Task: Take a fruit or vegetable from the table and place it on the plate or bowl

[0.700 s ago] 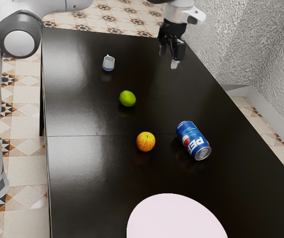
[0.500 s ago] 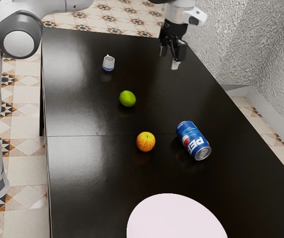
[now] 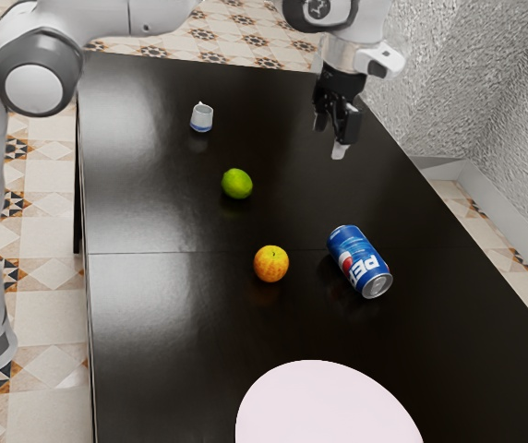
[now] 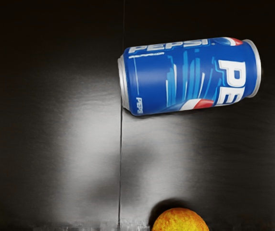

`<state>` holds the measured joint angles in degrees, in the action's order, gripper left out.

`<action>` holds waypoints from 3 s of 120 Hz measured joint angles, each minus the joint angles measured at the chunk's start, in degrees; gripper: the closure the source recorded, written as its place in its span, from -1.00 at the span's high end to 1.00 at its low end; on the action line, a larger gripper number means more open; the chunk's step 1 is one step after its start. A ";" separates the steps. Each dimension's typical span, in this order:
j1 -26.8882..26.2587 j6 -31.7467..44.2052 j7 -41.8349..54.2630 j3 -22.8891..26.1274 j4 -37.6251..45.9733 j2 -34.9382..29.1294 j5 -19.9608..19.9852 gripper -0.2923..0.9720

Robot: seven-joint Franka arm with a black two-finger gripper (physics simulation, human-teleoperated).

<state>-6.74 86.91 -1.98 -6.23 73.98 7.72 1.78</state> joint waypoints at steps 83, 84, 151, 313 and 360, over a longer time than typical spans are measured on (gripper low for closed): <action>-2.77 10.29 0.94 -3.14 34.85 -15.26 -1.23 0.54; -2.79 10.51 0.97 -3.13 34.86 -15.17 -1.16 0.54; -5.58 17.74 2.35 -3.24 36.56 -12.09 0.69 0.54; -6.96 28.12 3.33 -3.51 43.63 -8.92 3.27 0.54; -8.02 29.80 3.48 -4.18 43.85 -5.95 3.93 0.15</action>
<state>-14.76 116.71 1.51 -10.41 117.82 1.77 5.70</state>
